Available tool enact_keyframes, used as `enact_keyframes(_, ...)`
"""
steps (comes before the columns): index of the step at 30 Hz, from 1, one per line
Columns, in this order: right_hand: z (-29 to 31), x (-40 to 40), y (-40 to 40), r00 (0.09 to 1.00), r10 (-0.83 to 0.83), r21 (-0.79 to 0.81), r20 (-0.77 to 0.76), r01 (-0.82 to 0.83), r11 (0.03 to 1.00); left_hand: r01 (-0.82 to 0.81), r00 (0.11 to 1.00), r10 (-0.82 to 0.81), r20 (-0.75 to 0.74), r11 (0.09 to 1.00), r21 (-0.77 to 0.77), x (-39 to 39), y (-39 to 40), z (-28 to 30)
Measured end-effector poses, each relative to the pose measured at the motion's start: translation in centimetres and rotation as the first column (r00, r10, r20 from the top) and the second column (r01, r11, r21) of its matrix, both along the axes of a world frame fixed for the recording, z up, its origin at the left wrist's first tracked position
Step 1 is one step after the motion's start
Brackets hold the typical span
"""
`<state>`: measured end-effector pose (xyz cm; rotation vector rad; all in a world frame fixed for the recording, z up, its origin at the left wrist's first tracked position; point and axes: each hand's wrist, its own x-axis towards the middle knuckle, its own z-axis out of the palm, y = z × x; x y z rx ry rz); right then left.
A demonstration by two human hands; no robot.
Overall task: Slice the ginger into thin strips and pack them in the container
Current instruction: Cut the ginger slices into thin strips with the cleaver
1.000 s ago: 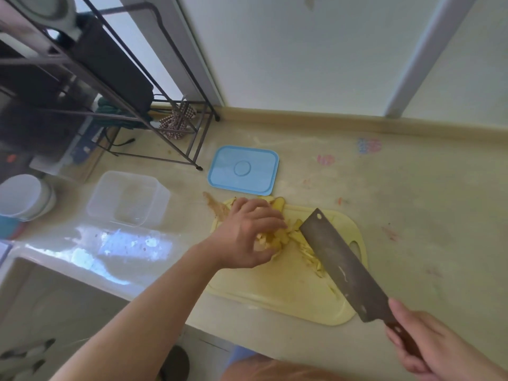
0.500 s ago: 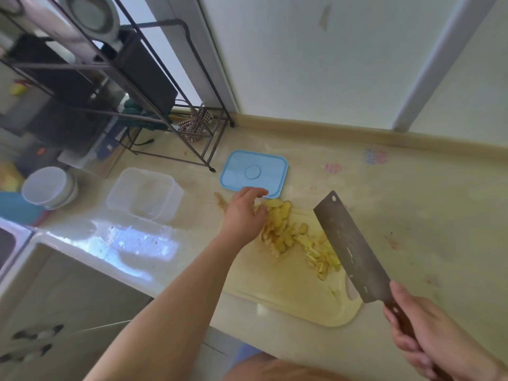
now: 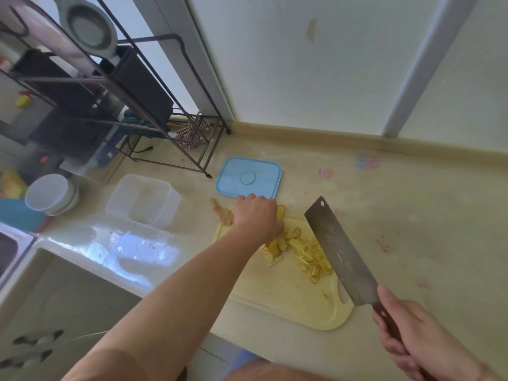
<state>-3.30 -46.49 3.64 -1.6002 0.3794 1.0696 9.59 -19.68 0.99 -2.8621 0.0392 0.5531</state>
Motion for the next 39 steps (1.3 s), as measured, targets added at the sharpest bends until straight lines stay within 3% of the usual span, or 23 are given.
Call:
enact_keyframes(8, -0.1, -0.1, -0.3, 0.999, 0.033, -0.02, 0.027, -0.033, 0.999, 0.088, 0.994, -0.089, 0.068, 0.996, 0.016, -0.6, -1.0, 0.6)
enact_keyframes(12, -0.3, -0.1, -0.6, 1.0, 0.009, -0.024, 0.02, -0.008, 1.0, -0.025, 0.972, 0.08, 0.221, 0.97, -0.242, -3.0, -0.7, 0.7)
enact_keyframes(14, -0.3, -0.1, -0.8, 1.0, -0.006, -0.025, 0.022, 0.006, 1.0, -0.13, 0.904, 0.315, 0.29, 0.847, -0.515, -5.6, 0.0, 1.6)
enact_keyframes(16, -0.2, -0.1, -0.7, 1.0, -0.002, -0.025, 0.025, 0.003, 1.0, -0.281, 0.798, 0.583, 0.154, 0.586, -0.76, -8.6, 1.1, 2.0)
enact_keyframes(18, 0.1, 0.0, -0.4, 1.0, 0.015, -0.017, 0.025, -0.014, 1.0, -0.448, 0.709, 0.702, -0.066, 0.376, -0.811, -11.3, 2.6, 1.5)
enact_keyframes(21, 0.5, 0.1, 0.7, 0.998, 0.051, -0.017, 0.035, -0.05, 0.999, -0.621, 0.637, 0.72, -0.274, 0.27, -0.735, -13.8, 4.7, -0.3)
enact_keyframes(24, 1.0, 0.1, 2.5, 0.996, 0.083, -0.029, 0.043, -0.082, 0.996, -0.624, 0.721, 0.623, -0.303, 0.393, -0.676, -14.9, 5.7, -1.6)
enact_keyframes(27, 1.7, -0.2, 4.5, 0.993, 0.101, -0.067, 0.055, -0.098, 0.993, -0.41, 0.871, 0.491, -0.039, 0.68, -0.608, -15.4, 6.4, -2.2)
enact_keyframes(28, 2.0, -0.3, 5.1, 0.993, 0.103, -0.083, 0.059, -0.097, 0.992, -0.34, 0.892, 0.449, 0.047, 0.736, -0.586, -15.5, 6.7, -2.4)
enact_keyframes(30, 2.4, -0.7, 6.2, 0.994, 0.092, -0.111, 0.063, -0.085, 0.99, -0.319, 0.885, 0.458, 0.09, 0.735, -0.598, -15.8, 7.4, -2.6)
enact_keyframes(33, 2.8, -1.3, 7.5, 0.997, 0.072, -0.132, 0.037, -0.067, 0.989, -0.461, 0.836, 0.538, -0.109, 0.58, -0.672, -16.2, 7.9, -3.0)
enact_keyframes(35, 2.9, -1.7, 8.2, 0.998, 0.062, -0.141, 0.029, -0.058, 0.988, -0.449, 0.876, 0.454, -0.162, 0.644, -0.62, -16.5, 8.0, -3.3)
enact_keyframes(39, 3.2, -2.3, 8.6, 0.998, 0.032, -0.177, 0.059, -0.021, 0.984, -0.31, 0.95, 0.285, -0.127, 0.807, -0.503, -16.2, 8.6, -2.8)
